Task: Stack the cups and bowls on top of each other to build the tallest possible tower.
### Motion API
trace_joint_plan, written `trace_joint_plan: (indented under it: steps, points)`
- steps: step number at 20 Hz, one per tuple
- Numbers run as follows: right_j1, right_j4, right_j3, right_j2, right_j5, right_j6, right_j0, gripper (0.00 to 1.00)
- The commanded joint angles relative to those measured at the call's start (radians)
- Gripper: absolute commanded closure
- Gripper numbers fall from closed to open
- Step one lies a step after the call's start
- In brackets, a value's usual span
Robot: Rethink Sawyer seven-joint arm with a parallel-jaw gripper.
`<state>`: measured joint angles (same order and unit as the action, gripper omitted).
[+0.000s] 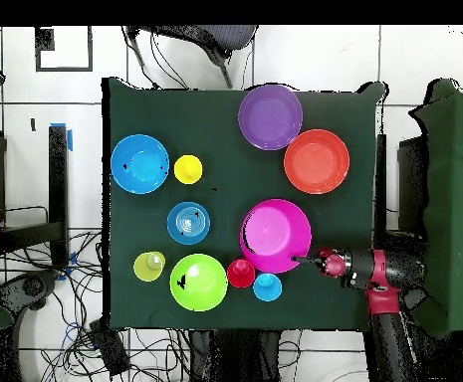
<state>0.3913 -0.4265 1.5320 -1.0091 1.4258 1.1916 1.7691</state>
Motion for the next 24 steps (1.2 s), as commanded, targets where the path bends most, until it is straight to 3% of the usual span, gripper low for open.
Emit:
trace_joint_plan:
  steps: [1, 7, 11, 16, 21, 24]
  points:
    - [-0.04, -0.16, -0.056, 0.122, -0.128, -0.305, -0.016, 0.0]
    - [-0.105, -0.263, 0.002, 0.129, -0.213, -0.266, -0.011, 0.0]
    - [-0.138, -0.296, 0.035, 0.151, -0.237, -0.262, 0.003, 0.0]
    - [-0.233, -0.333, 0.082, 0.165, -0.235, -0.233, 0.003, 0.0]
    - [-0.32, -0.327, 0.181, 0.149, -0.22, -0.184, 0.025, 0.0]
    - [-0.373, -0.294, 0.197, 0.106, -0.2, -0.145, 0.0, 0.0]
